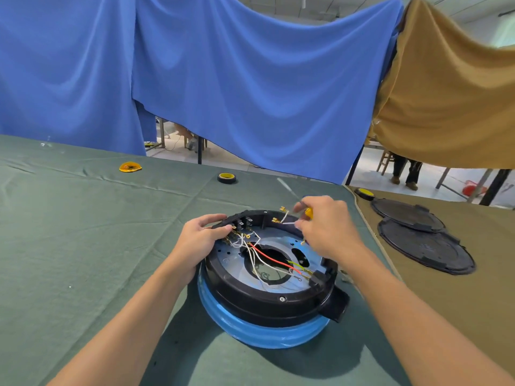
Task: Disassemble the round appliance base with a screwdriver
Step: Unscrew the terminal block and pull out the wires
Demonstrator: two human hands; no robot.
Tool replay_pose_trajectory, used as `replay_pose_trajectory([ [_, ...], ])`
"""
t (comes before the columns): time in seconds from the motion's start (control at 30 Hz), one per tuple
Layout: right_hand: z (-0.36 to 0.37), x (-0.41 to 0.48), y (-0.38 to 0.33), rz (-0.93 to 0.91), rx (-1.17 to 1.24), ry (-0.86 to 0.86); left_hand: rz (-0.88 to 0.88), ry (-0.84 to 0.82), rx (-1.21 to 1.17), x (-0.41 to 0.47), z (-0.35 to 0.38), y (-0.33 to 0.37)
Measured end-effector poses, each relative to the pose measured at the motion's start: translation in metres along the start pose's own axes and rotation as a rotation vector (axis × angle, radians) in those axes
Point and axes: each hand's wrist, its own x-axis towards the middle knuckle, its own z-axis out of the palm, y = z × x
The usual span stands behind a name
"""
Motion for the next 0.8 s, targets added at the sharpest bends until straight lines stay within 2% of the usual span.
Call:
replay_pose_trajectory([
  [0.17,-0.042,-0.024,0.057,0.305,0.179,0.238,-0.009,0.05,-0.018,0.005,0.003,0.001],
  [0.33,-0.027,-0.053,0.115,0.558,0.134,0.148,0.087,0.269,0.211,0.008,0.006,0.002],
  [0.53,0.001,-0.056,0.137,0.737,0.273,0.224,0.067,0.401,0.36,-0.021,0.022,0.003],
  [0.63,0.002,-0.05,0.142,0.804,0.267,0.305,0.09,0.407,0.412,-0.042,0.032,-0.007],
  [0.8,0.001,-0.048,0.14,0.879,0.168,0.336,0.053,0.428,0.291,-0.054,0.038,-0.008],
])
